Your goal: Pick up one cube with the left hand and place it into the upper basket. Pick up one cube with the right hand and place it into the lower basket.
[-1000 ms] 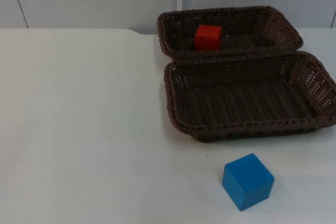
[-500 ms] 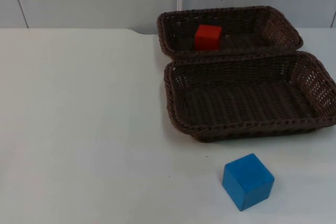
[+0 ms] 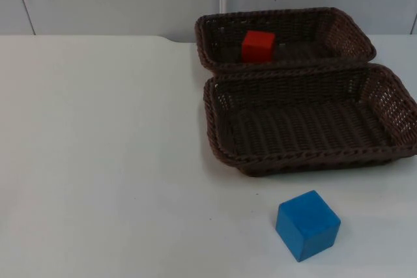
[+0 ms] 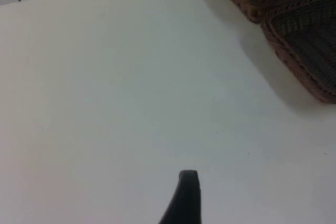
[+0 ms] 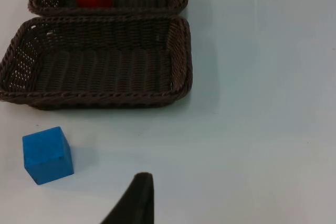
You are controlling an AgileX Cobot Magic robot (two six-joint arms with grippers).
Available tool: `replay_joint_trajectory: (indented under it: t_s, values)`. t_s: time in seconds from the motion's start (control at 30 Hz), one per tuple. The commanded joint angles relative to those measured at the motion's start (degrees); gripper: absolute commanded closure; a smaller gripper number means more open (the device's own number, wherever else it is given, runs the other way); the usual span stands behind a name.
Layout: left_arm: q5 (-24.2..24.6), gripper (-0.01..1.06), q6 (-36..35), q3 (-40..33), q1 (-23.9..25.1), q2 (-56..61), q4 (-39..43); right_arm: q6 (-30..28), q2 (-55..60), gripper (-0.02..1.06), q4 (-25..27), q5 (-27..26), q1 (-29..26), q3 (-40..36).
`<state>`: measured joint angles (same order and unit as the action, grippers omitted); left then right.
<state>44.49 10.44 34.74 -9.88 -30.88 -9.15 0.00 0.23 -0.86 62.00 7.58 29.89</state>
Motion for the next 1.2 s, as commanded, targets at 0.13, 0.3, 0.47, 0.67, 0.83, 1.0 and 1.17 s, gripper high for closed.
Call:
replay_joint_trajectory:
  t_s: [0.13,0.3,0.47,0.67,0.83,1.0,1.17]
  values:
    - [-0.3,0.31,-0.5,-0.3,0.2,0.2,-1.0,0.0,0.7,-0.01,0.0,-0.5,-0.3,0.3]
    - [-0.3,0.31,-0.5,-0.3,0.2,0.2,-1.0,0.0,7.2,-0.01,0.0,-0.5,-0.3,4.0]
    - [-0.3,0.31,-0.5,-0.3,0.2,0.2,-1.0,0.0,15.5,-0.01,0.0,-0.3,-0.3,9.0]
    - [-0.3,0.31,-0.5,-0.3,0.2,0.2,-1.0,0.0,28.8,-0.01,2.7,1.1,-0.3,14.1]
    - [-0.3,0.31,-0.5,-0.3,0.2,0.2,-1.0,-1.4,41.1,-0.01,7.7,1.9,-0.3,17.5]
    - [-0.3,0.31,-0.5,-0.3,0.2,0.2,-1.3,-5.5,50.6,-0.01,13.9,1.6,-0.3,18.3]
    - [-0.3,0.31,-0.5,-0.3,0.2,0.2,-1.4,-8.7,59.0,-0.01,18.7,0.7,-0.3,18.3]
